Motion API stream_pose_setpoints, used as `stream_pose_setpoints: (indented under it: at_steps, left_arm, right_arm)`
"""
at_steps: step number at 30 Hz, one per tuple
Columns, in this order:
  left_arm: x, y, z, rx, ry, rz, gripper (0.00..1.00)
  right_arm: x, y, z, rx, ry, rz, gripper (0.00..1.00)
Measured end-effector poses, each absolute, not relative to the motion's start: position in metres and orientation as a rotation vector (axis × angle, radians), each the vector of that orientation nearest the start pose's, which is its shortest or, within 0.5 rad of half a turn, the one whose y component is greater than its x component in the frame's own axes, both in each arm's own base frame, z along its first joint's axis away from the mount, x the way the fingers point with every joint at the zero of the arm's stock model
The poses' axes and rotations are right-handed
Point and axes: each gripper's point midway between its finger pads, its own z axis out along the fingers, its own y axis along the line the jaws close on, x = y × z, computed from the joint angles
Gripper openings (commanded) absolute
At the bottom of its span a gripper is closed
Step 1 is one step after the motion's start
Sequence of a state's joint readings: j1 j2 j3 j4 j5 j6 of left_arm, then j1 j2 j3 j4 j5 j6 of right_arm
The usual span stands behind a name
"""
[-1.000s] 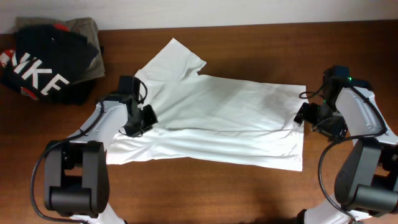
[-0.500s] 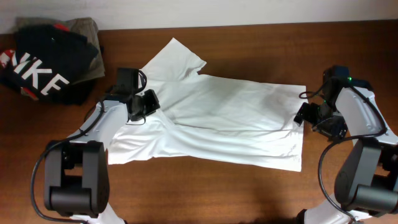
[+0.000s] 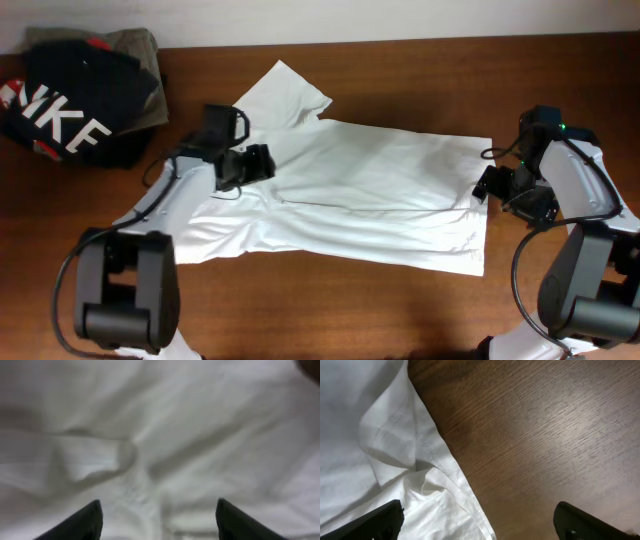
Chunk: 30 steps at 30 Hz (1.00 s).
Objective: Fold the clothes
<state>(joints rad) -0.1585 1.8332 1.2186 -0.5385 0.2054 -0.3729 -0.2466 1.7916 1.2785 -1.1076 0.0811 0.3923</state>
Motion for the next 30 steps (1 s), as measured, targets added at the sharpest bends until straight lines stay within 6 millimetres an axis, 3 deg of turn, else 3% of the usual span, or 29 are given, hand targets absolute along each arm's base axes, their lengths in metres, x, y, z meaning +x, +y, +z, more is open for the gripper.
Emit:
stream_pose_setpoints:
  at_steps: [2, 4, 6, 9, 13, 18, 21, 27, 30]
  left_arm:
    - [0.408, -0.077, 0.078, -0.285, 2.742, -0.379, 0.61]
    - [0.407, -0.047, 0.113, -0.371, 2.683, -0.340, 0.61]
    - [0.389, -0.026, 0.127, -0.468, 2.709, -0.308, 0.61]
    - [0.371, -0.023, 0.112, -0.550, 2.804, -0.295, 0.60]
    - [0.369, -0.041, 0.073, -0.593, 2.913, -0.392, 0.60]
    - [0.375, -0.045, 0.042, -0.687, 2.950, -0.427, 0.59]
    - [0.385, -0.042, 0.037, -0.705, 2.911, -0.439, 0.53]
    - [0.409, -0.038, 0.040, -0.720, 2.809, -0.464, 0.51]
    - [0.409, -0.038, 0.040, -0.722, 2.813, -0.463, 0.50]
  right_arm:
    - [0.296, -0.089, 0.058, 0.996, 3.022, -0.134, 0.99]
    - [0.297, -0.089, 0.058, 0.995, 3.019, -0.134, 0.99]
    - [0.298, -0.089, 0.058, 0.995, 3.014, -0.133, 0.99]
    - [0.299, -0.089, 0.058, 0.993, 3.010, -0.132, 0.99]
    - [0.299, -0.089, 0.058, 0.994, 3.011, -0.132, 0.99]
    - [0.298, -0.089, 0.058, 0.994, 3.015, -0.133, 0.98]
    - [0.298, -0.089, 0.058, 0.994, 3.015, -0.133, 0.99]
    - [0.298, -0.089, 0.058, 0.995, 3.015, -0.133, 0.99]
    - [0.297, -0.089, 0.058, 0.994, 3.016, -0.133, 0.99]
